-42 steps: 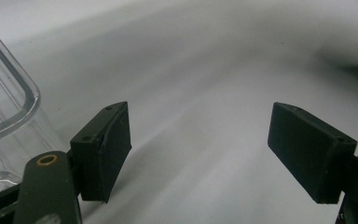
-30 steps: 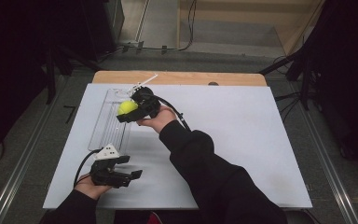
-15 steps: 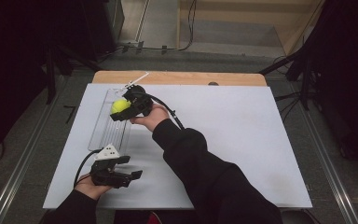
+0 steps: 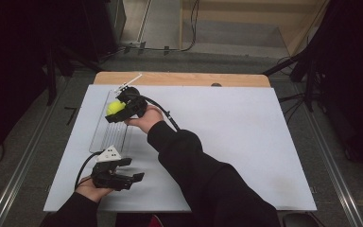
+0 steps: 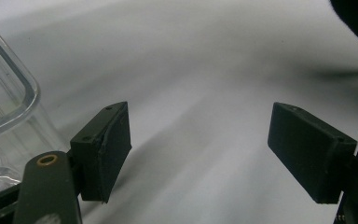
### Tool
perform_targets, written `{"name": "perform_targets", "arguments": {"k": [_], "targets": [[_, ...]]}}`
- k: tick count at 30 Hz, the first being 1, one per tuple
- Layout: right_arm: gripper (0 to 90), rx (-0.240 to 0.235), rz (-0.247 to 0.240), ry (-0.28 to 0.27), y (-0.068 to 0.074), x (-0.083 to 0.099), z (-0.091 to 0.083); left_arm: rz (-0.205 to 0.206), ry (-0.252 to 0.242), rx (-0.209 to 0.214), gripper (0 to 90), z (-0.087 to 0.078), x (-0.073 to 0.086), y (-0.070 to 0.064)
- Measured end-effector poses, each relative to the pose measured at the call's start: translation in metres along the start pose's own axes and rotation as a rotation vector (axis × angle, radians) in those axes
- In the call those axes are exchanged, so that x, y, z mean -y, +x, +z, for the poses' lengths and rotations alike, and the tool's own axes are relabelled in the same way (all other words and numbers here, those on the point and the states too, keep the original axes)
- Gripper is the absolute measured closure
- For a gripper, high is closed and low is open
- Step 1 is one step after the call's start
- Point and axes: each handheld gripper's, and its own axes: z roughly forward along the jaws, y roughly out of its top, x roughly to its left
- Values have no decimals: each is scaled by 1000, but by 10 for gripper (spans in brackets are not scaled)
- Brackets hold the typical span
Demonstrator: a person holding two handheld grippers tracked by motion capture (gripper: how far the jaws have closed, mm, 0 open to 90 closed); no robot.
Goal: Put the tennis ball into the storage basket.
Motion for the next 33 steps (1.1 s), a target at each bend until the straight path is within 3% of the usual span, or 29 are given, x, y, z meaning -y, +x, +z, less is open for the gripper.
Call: {"name": "perform_targets", "arguments": {"k": [16, 33], "targets": [[229, 3, 18, 5, 1, -8, 17, -2, 5, 3, 221, 0, 0, 1], [219, 6, 27, 26, -4, -4, 30, -10, -1, 0, 221, -2, 1, 2]]}}
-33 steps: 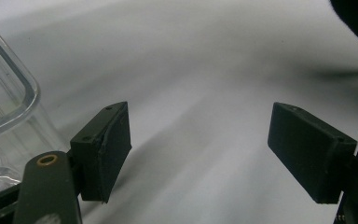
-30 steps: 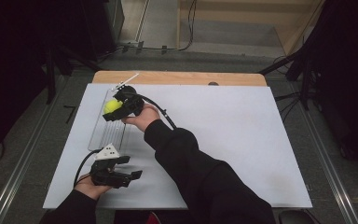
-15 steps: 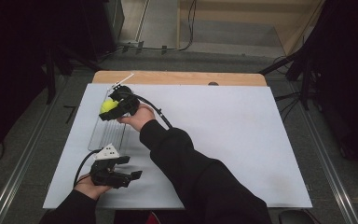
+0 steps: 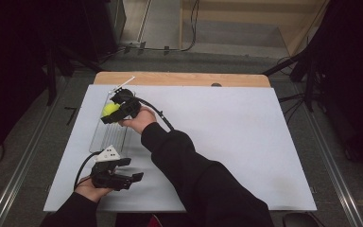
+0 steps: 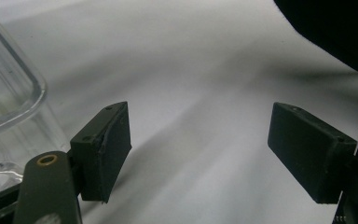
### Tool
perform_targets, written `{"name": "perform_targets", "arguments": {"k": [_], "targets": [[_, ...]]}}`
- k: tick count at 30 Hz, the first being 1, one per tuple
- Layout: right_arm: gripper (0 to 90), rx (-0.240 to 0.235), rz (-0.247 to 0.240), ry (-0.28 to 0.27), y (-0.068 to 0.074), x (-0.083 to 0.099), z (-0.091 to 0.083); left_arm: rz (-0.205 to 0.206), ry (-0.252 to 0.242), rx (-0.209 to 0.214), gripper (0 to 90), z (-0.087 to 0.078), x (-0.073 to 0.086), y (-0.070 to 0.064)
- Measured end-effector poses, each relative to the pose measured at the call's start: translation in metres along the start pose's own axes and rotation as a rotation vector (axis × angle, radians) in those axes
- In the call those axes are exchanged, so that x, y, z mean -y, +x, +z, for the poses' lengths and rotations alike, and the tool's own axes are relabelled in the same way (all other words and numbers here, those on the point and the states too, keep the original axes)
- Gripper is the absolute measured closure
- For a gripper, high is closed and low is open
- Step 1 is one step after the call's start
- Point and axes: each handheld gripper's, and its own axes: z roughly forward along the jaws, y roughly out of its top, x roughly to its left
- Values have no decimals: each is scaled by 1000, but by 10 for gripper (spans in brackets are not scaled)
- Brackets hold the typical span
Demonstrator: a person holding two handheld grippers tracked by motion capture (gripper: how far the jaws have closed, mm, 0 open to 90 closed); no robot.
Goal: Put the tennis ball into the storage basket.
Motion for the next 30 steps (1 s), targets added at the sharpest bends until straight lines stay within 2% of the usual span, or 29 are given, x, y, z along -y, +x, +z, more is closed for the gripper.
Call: {"name": "perform_targets", "arguments": {"k": [6, 9, 15, 22, 26, 30], "targets": [[215, -11, 12, -13, -1, 0, -1, 5, 2, -1, 221, 0, 0, -1], [164, -13, 12, -28, -2, -1, -3, 3, 0, 0, 221, 0, 0, 0], [153, 2, 9, 4, -2, 0, -5, 10, 6, 0, 221, 1, -1, 0], [153, -20, -11, 13, -1, 2, -11, -1, 3, -3, 221, -1, 1, 0], [153, -1, -20, 35, 0, 5, -13, -2, 1, -3, 221, -1, 1, 0], [153, -13, -15, 21, -1, 8, -20, -4, 2, -7, 221, -1, 2, 0]]}}
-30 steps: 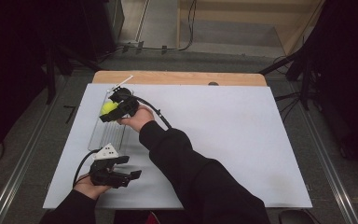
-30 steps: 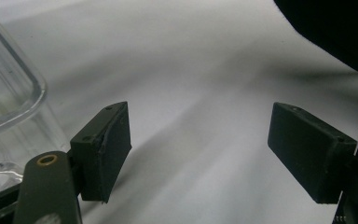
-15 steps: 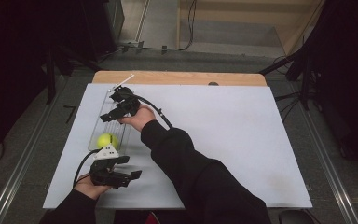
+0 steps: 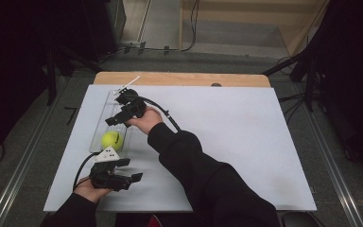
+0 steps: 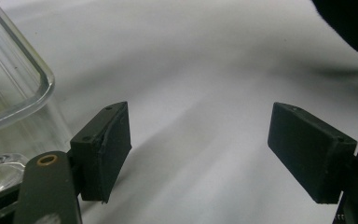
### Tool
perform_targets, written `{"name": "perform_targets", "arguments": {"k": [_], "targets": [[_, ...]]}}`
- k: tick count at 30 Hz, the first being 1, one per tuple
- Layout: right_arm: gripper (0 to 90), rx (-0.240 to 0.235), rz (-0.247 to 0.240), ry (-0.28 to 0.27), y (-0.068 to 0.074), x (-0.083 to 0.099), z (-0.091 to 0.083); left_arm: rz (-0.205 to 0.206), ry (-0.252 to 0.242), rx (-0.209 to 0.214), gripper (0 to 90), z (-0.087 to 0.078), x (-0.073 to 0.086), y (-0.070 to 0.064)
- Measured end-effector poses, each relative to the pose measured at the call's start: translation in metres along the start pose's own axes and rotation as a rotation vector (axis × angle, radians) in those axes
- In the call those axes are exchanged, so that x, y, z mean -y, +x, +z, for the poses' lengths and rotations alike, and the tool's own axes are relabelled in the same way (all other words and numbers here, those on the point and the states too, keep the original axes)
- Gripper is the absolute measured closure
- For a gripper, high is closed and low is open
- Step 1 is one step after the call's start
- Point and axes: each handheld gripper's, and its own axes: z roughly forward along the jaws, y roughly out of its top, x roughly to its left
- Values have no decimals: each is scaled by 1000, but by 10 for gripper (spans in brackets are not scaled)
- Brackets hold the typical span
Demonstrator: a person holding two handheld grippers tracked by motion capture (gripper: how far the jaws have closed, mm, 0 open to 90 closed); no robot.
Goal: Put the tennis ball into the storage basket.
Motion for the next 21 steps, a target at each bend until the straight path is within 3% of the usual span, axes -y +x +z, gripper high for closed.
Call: {"name": "perform_targets", "arguments": {"k": [21], "targets": [[161, 8, 39, -14, -16, 25, -39, 4, -7, 0, 221, 1, -1, -1]]}}
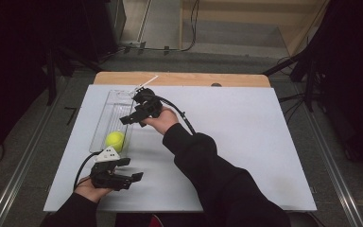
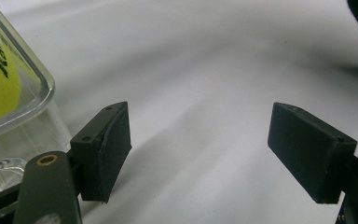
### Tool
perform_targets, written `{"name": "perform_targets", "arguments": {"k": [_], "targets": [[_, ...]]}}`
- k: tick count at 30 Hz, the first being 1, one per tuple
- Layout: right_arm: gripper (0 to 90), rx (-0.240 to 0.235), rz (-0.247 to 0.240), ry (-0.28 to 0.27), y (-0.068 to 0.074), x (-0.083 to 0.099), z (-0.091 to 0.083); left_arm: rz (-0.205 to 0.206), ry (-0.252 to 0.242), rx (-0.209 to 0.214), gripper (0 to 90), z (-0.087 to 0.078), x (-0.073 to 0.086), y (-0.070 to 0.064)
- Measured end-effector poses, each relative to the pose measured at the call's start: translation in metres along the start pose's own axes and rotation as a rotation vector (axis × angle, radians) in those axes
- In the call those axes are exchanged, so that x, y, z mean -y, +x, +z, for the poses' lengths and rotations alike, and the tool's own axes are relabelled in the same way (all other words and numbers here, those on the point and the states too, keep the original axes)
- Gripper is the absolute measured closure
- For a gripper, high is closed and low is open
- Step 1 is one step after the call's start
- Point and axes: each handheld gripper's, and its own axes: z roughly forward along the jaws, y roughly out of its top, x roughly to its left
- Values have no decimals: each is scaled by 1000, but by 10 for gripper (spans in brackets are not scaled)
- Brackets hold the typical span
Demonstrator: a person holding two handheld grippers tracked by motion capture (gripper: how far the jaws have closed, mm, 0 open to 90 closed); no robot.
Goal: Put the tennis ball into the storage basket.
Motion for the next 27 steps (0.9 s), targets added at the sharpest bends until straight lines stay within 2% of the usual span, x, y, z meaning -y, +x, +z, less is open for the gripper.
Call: {"name": "perform_targets", "arguments": {"k": [14, 27], "targets": [[162, -22, 6, -10, -5, 24, -22, 1, 2, 1, 221, 1, -1, 1], [163, -26, 4, -3, -7, 47, -31, -1, 2, 0, 221, 1, -1, 1]]}}
